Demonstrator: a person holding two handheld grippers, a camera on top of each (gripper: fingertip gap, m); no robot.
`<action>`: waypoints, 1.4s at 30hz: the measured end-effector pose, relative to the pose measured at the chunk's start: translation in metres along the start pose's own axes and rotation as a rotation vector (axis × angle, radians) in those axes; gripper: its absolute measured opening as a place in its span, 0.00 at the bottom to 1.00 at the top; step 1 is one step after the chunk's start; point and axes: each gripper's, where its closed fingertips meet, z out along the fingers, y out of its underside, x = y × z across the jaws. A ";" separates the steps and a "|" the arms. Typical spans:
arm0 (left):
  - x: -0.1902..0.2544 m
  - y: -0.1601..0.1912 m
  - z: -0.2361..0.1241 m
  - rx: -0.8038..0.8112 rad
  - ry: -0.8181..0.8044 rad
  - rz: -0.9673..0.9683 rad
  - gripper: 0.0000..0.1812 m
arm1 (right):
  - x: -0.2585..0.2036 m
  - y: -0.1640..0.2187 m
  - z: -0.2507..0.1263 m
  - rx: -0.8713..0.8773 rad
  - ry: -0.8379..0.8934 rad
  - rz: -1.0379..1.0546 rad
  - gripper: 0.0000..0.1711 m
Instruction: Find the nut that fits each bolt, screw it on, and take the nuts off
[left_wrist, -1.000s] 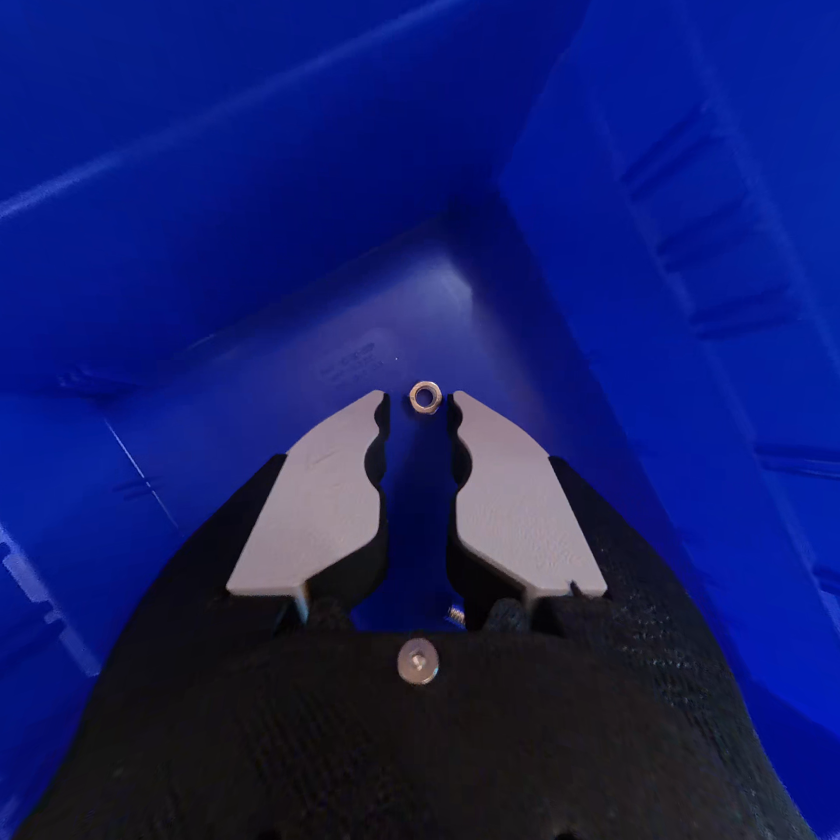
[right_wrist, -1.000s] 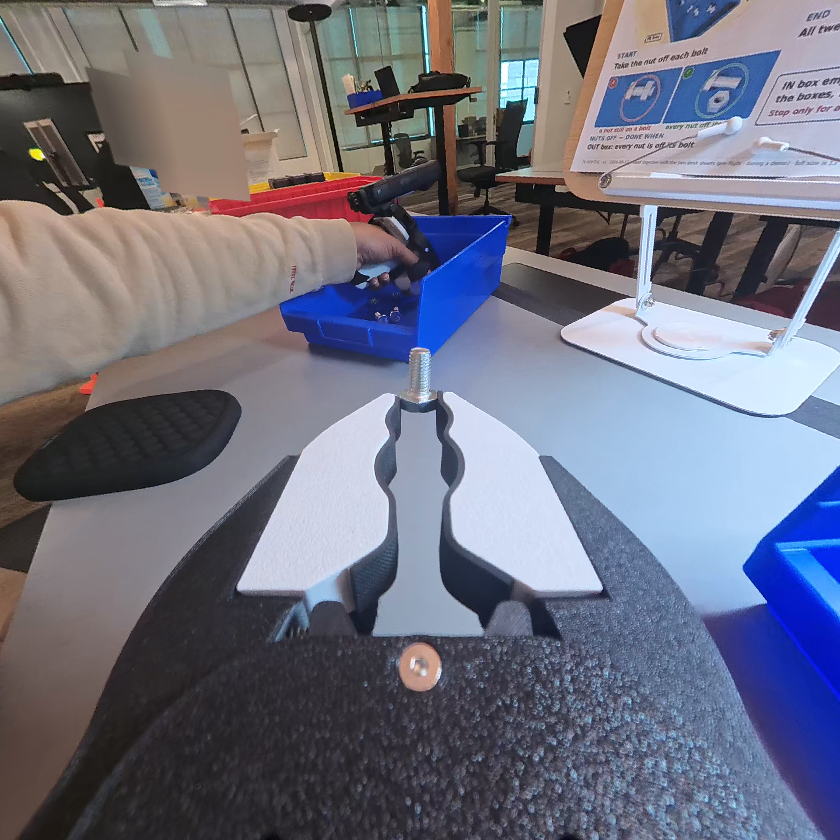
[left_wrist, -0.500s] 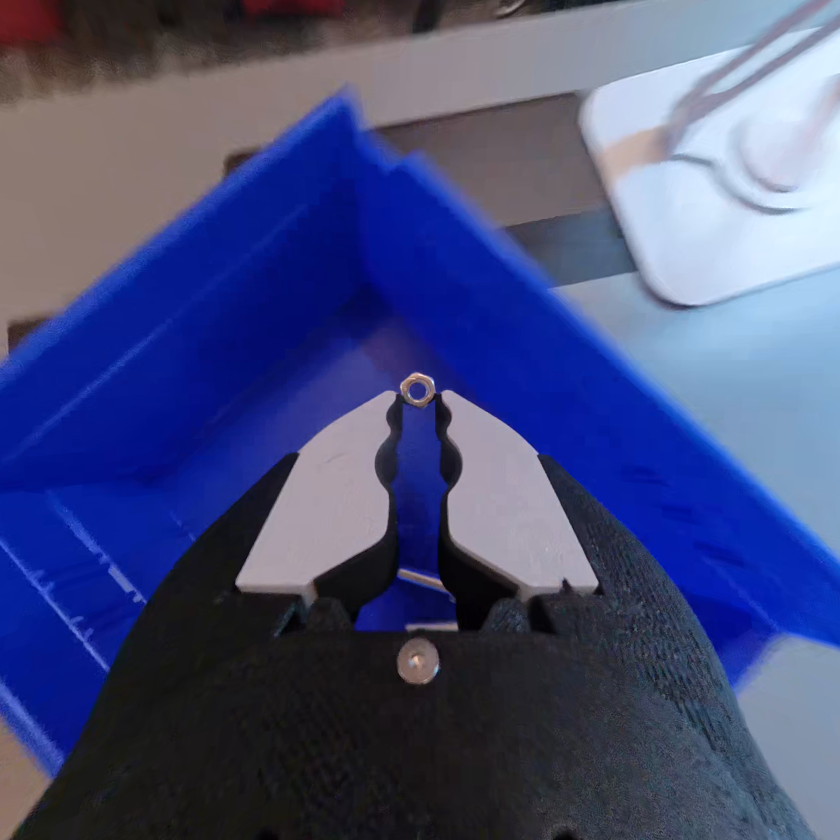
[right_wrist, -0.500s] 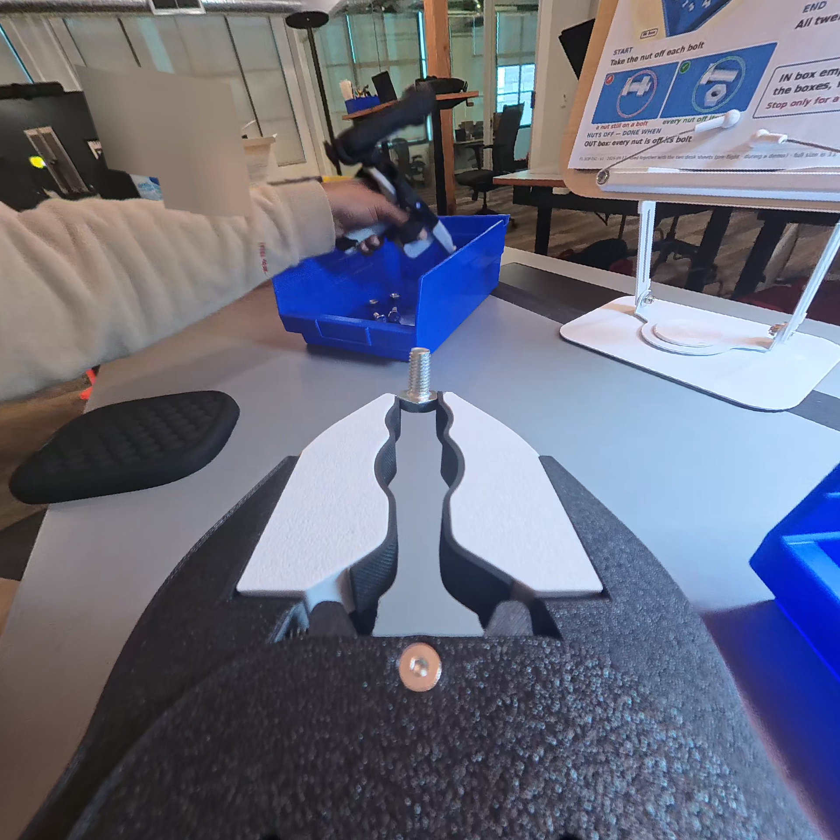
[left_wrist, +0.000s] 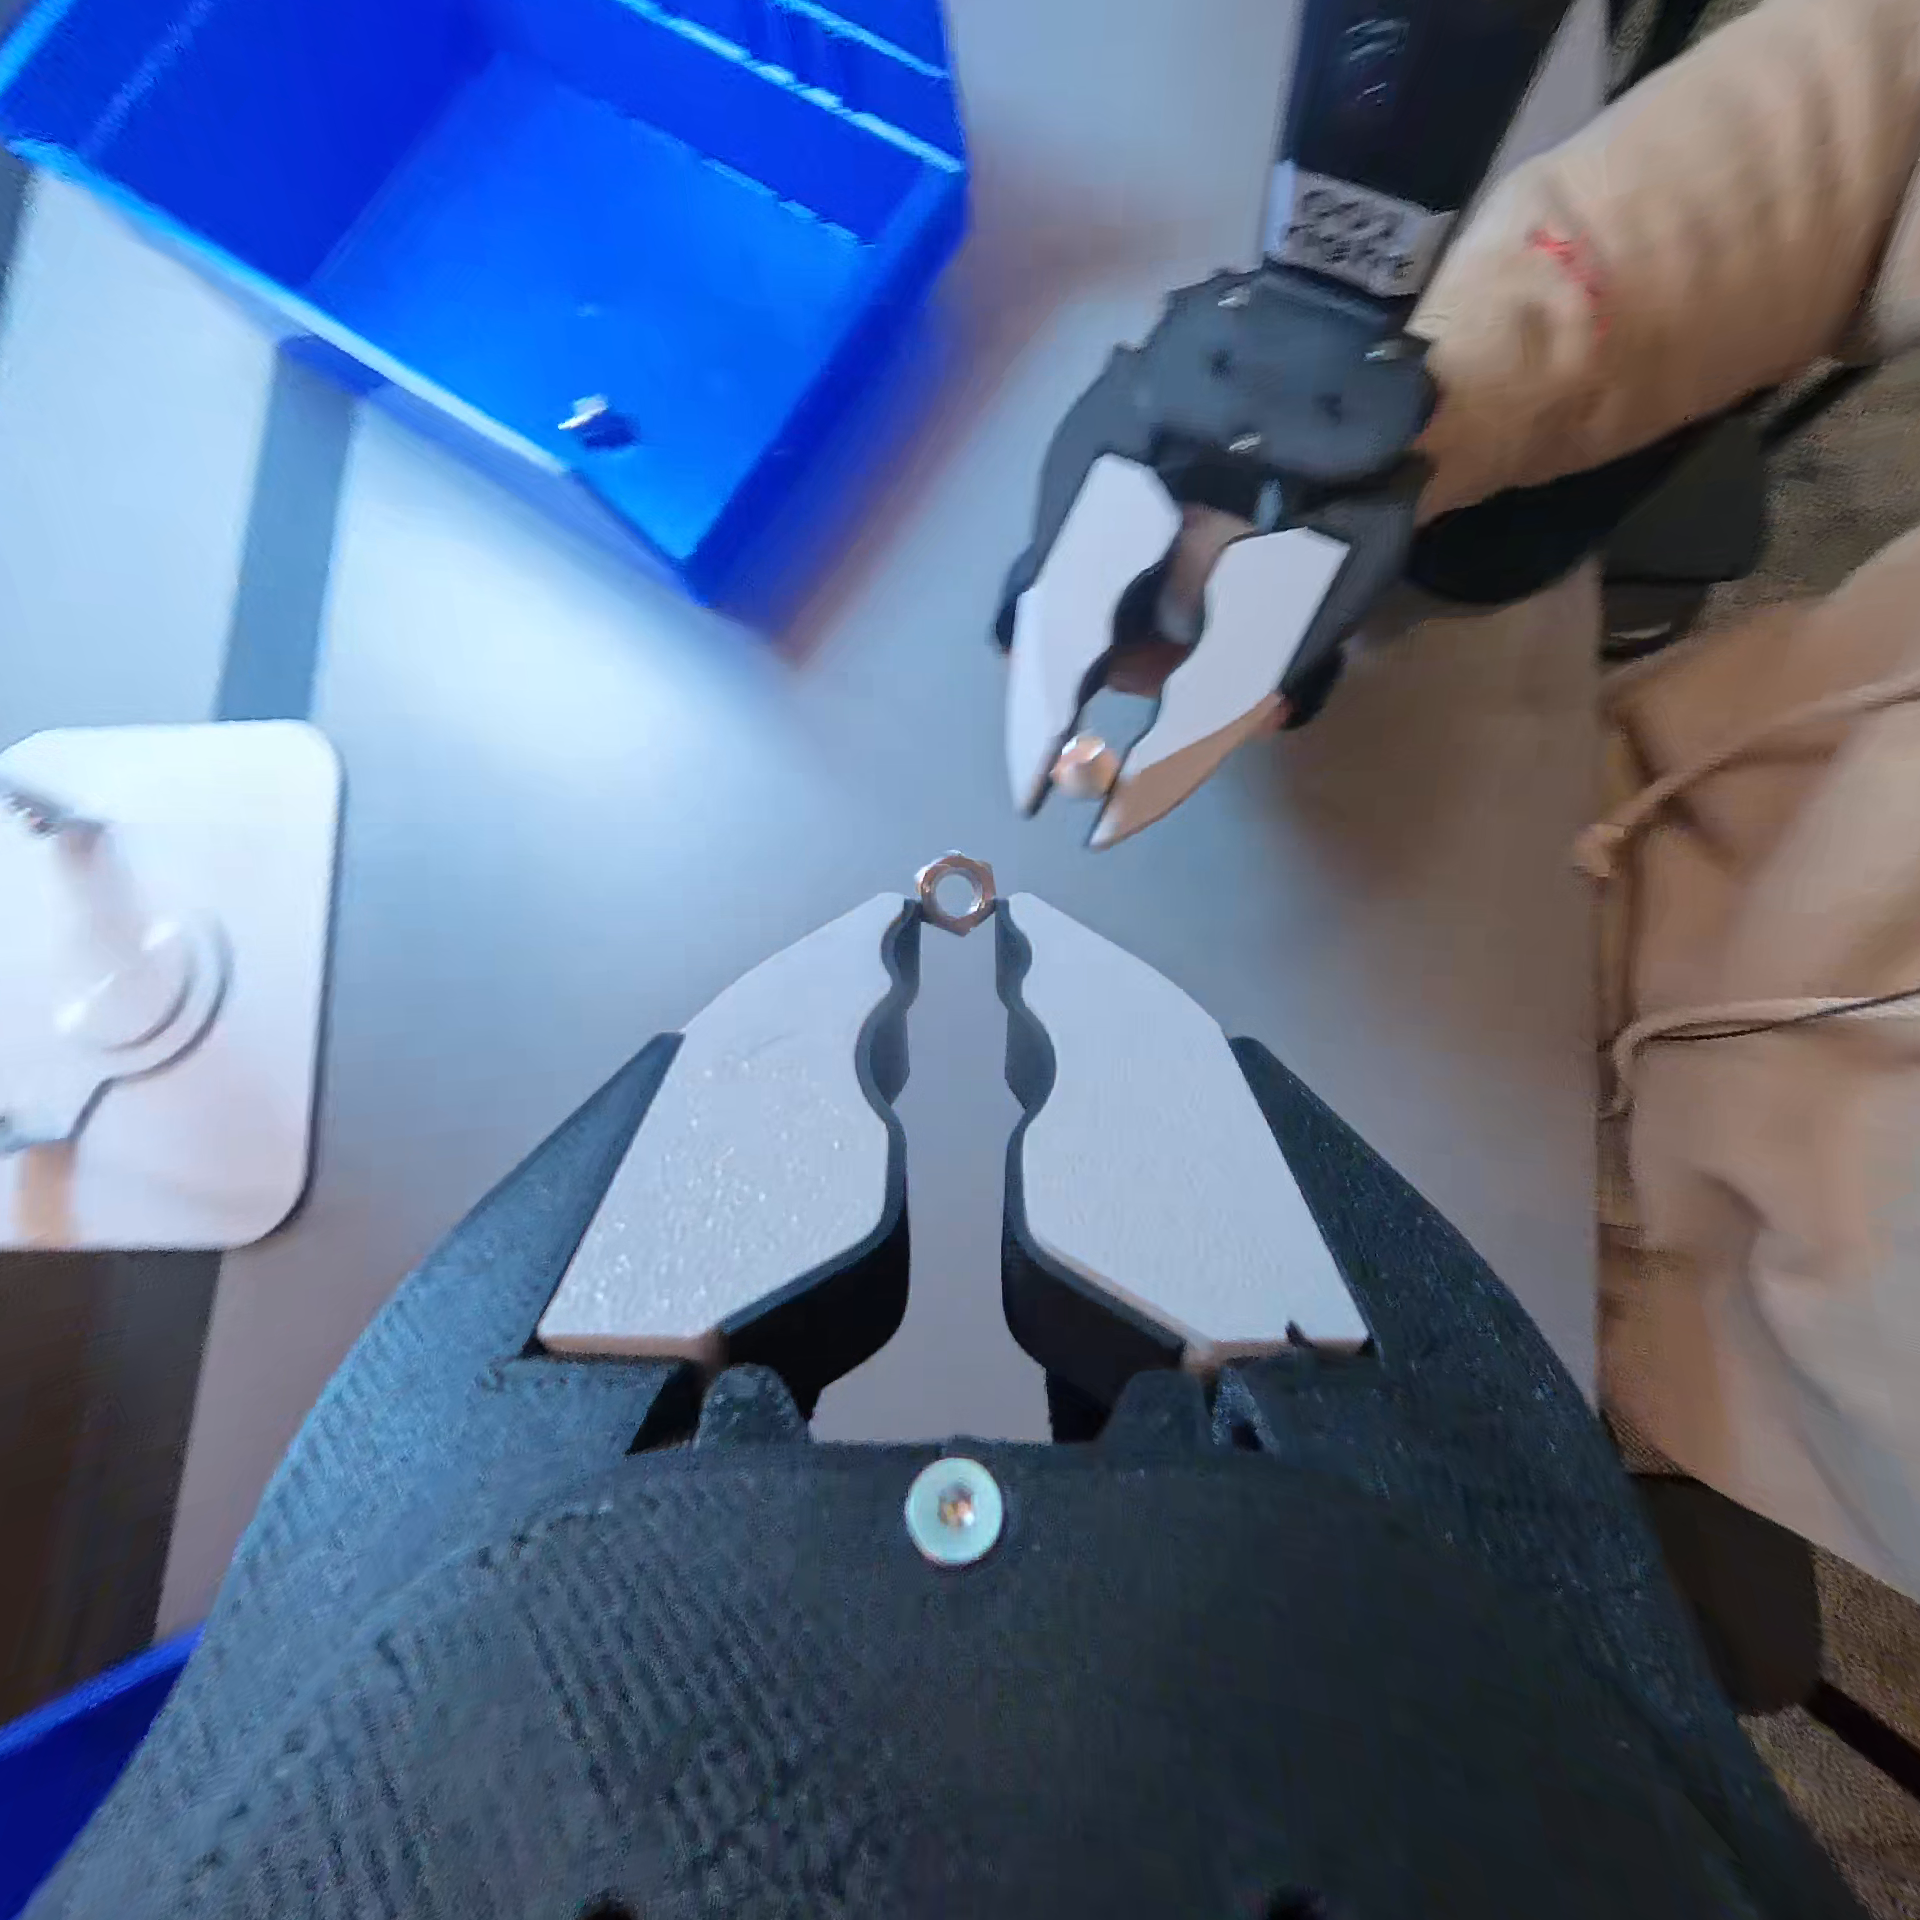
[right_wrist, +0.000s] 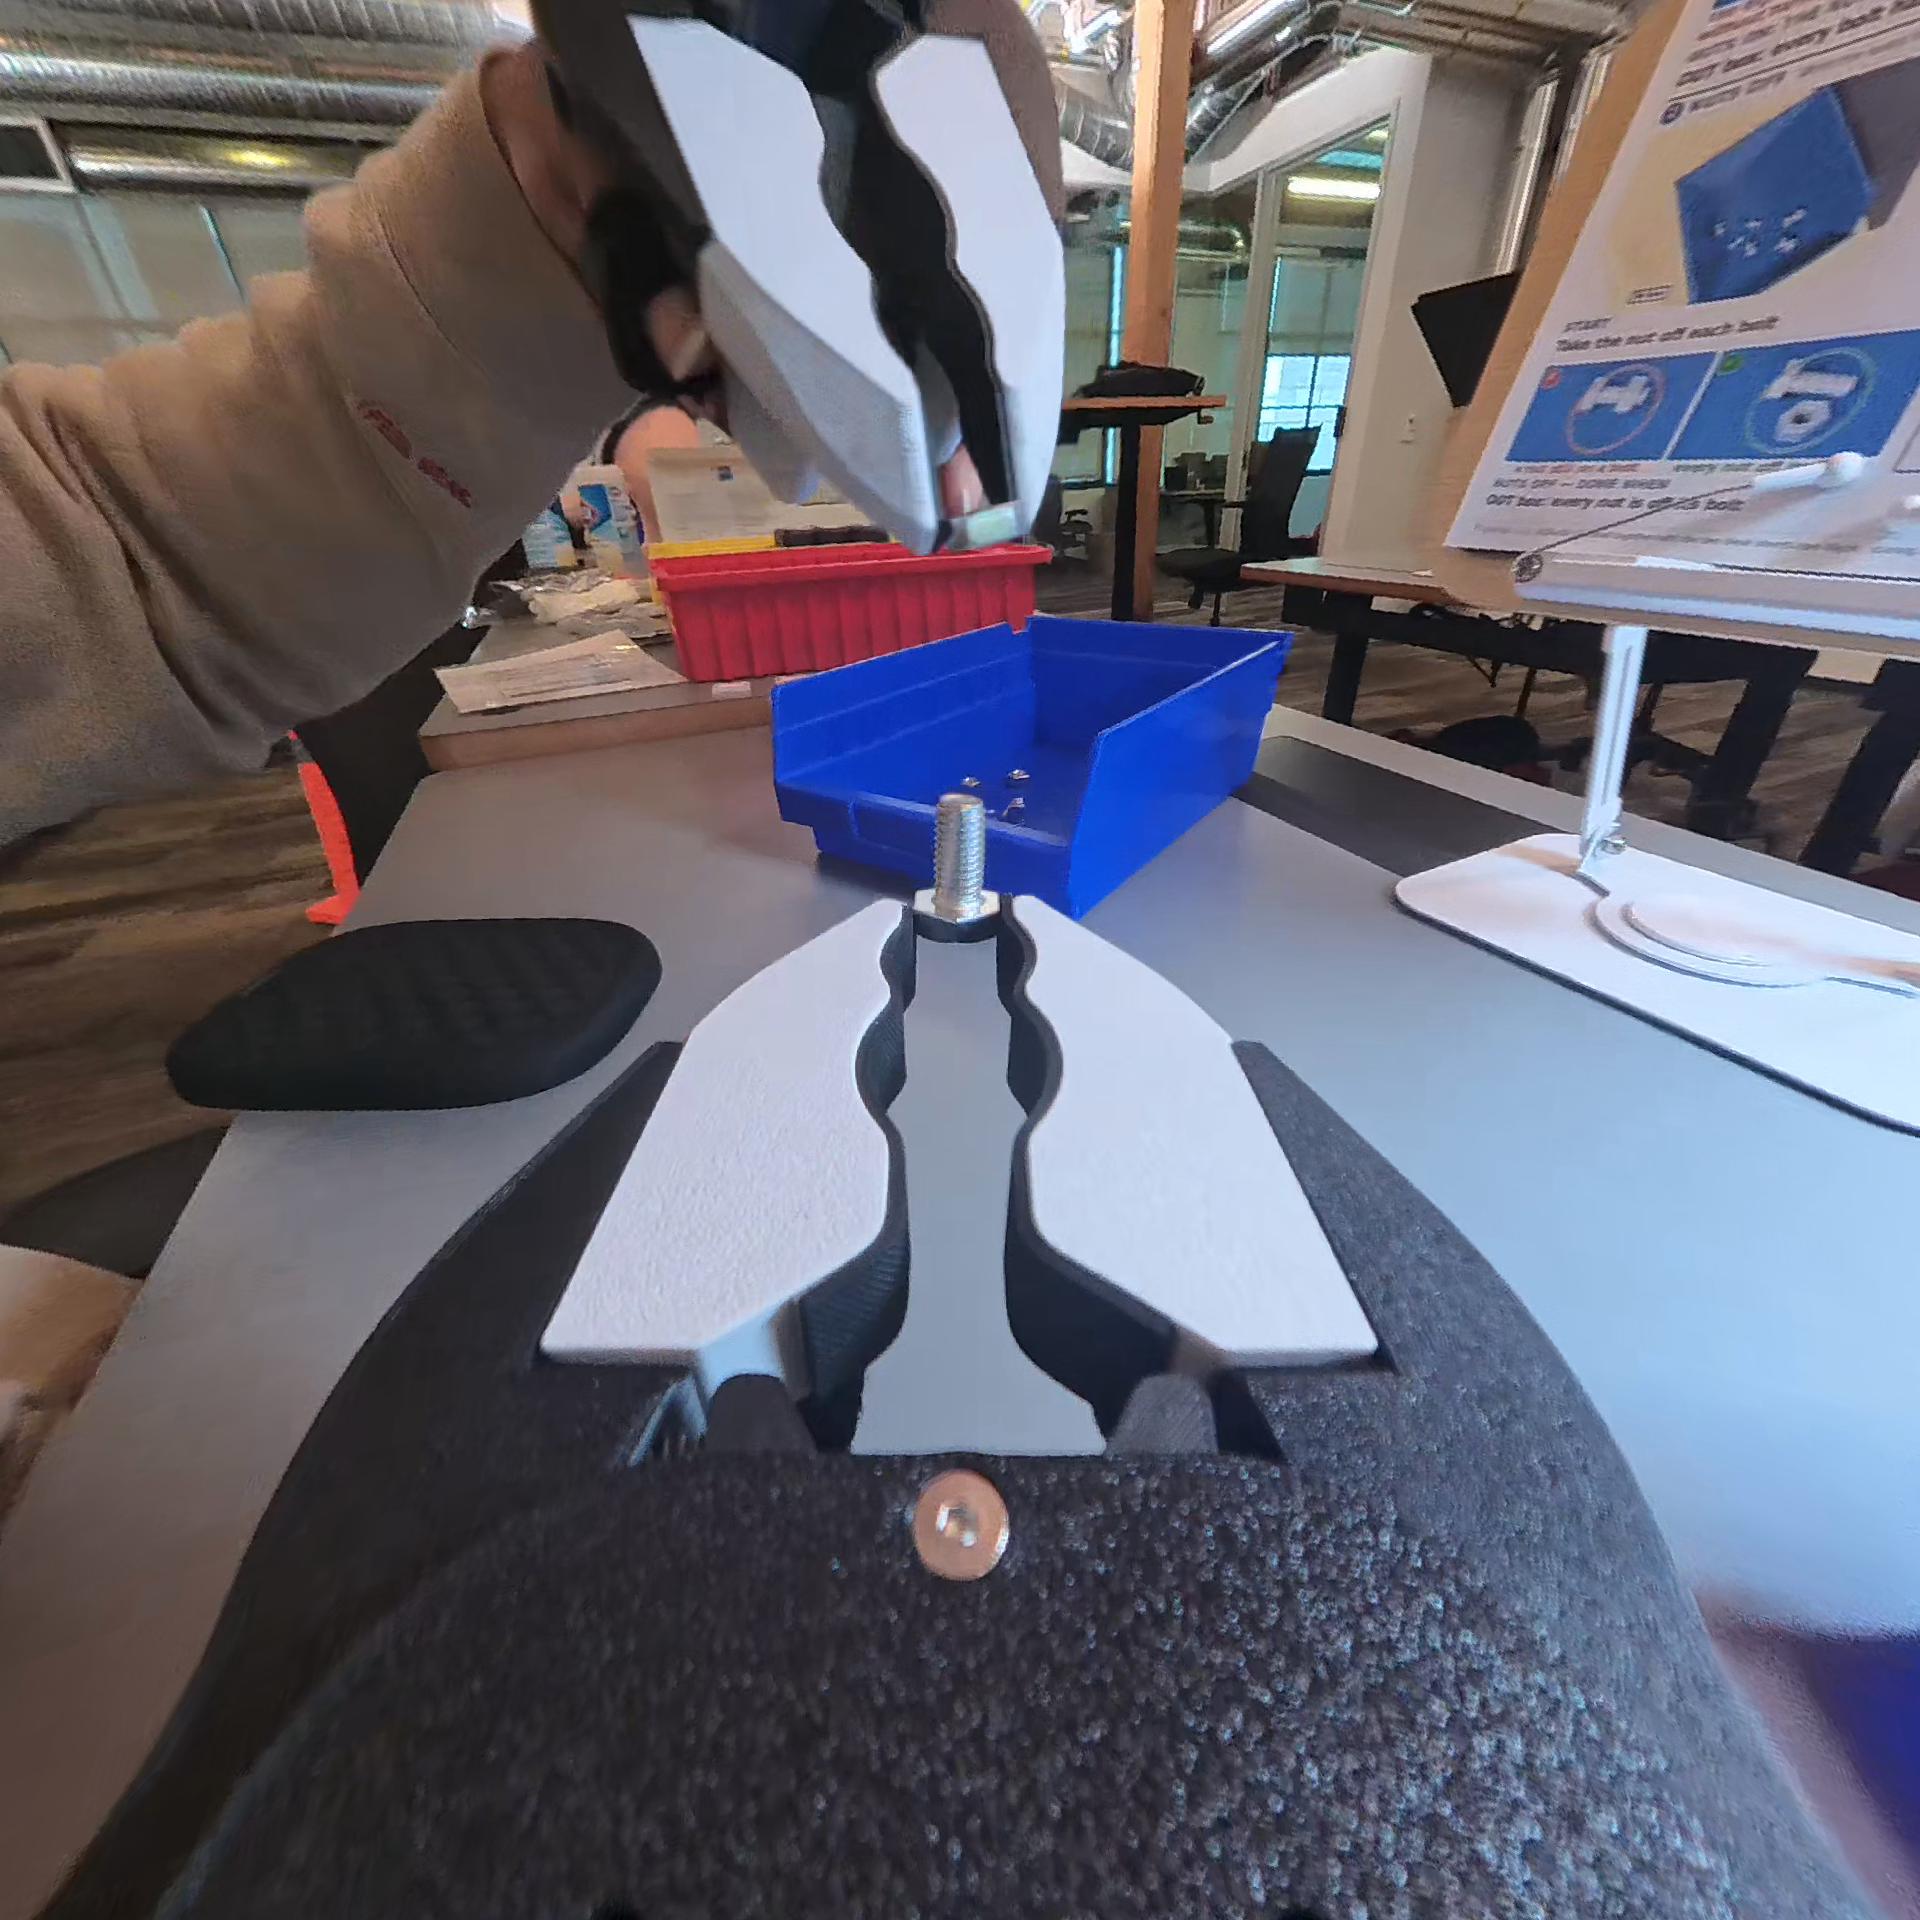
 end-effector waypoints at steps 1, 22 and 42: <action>0.010 -0.003 0.006 -0.007 0.032 0.014 0.08 | -0.003 0.002 0.001 -0.008 -0.007 -0.004 0.08; 0.046 -0.007 0.037 -0.106 0.233 0.010 0.08 | -0.018 -0.005 0.002 0.023 -0.018 -0.053 0.08; 0.049 -0.002 0.034 -0.124 0.227 0.022 0.11 | -0.023 0.000 0.005 0.001 -0.024 -0.075 0.08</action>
